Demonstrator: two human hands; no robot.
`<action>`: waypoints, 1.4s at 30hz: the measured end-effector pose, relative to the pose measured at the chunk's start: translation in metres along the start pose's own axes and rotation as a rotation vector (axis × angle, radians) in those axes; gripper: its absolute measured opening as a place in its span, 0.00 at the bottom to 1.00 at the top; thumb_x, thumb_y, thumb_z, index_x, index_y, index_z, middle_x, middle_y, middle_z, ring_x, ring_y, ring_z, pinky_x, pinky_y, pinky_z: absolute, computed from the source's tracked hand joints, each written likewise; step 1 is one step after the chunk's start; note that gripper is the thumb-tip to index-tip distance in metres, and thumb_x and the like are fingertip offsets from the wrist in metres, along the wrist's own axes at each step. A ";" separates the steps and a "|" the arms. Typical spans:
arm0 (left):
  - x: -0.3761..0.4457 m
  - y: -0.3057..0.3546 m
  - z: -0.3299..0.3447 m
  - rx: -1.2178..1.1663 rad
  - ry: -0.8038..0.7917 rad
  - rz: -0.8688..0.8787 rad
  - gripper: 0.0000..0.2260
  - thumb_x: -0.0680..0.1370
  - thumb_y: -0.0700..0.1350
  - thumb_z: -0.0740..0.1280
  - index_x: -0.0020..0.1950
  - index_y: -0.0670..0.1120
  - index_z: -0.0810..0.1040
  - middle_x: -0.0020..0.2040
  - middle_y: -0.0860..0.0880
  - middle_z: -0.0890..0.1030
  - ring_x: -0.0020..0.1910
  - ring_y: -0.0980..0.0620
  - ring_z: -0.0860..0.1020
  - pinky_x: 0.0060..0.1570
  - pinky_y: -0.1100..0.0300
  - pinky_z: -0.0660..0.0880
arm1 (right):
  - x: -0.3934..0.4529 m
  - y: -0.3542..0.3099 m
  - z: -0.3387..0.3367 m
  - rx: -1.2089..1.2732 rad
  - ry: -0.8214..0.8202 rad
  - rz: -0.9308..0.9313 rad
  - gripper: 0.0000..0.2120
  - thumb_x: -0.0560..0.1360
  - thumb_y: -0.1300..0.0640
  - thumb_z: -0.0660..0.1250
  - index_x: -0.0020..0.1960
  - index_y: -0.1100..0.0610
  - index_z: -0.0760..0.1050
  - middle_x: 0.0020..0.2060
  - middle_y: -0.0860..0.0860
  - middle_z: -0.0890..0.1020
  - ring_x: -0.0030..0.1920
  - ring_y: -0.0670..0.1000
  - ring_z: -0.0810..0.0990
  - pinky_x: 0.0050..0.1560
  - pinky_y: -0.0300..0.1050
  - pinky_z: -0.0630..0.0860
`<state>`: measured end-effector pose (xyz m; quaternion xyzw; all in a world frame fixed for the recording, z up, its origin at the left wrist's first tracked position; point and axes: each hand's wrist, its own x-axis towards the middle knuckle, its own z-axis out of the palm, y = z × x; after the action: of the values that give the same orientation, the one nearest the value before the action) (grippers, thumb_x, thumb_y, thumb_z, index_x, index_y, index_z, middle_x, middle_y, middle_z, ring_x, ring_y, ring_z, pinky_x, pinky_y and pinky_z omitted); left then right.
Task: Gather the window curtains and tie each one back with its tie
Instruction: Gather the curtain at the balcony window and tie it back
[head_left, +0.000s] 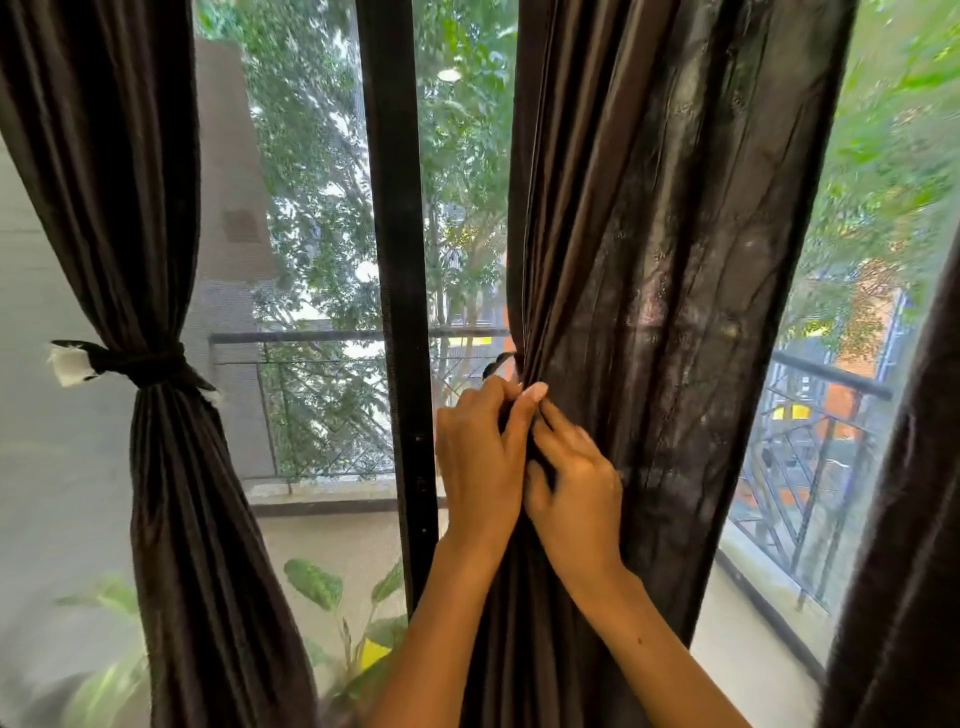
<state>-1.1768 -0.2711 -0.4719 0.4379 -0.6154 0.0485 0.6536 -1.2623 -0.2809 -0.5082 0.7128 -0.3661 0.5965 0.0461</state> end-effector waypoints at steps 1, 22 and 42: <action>0.000 -0.001 0.000 0.014 -0.003 0.008 0.13 0.77 0.54 0.65 0.44 0.44 0.77 0.36 0.50 0.79 0.38 0.49 0.78 0.42 0.47 0.74 | 0.000 0.002 -0.001 0.002 -0.018 -0.006 0.25 0.67 0.73 0.67 0.63 0.61 0.77 0.64 0.55 0.77 0.61 0.54 0.78 0.59 0.45 0.76; 0.005 -0.013 0.006 -0.102 0.068 -0.144 0.11 0.76 0.46 0.69 0.37 0.51 0.71 0.35 0.51 0.78 0.39 0.50 0.79 0.39 0.50 0.76 | 0.008 0.015 -0.004 0.166 0.223 0.093 0.05 0.75 0.62 0.69 0.51 0.59 0.80 0.47 0.46 0.79 0.46 0.40 0.78 0.49 0.31 0.73; -0.006 0.006 0.005 -0.035 0.071 -0.098 0.10 0.78 0.48 0.65 0.39 0.47 0.73 0.34 0.54 0.76 0.37 0.52 0.77 0.40 0.54 0.72 | 0.000 0.003 -0.015 0.314 0.243 0.342 0.22 0.75 0.53 0.68 0.68 0.56 0.70 0.54 0.45 0.81 0.55 0.41 0.79 0.56 0.34 0.76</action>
<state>-1.1852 -0.2677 -0.4746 0.4539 -0.5705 0.0211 0.6841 -1.2761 -0.2754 -0.5046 0.5622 -0.3759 0.7262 -0.1232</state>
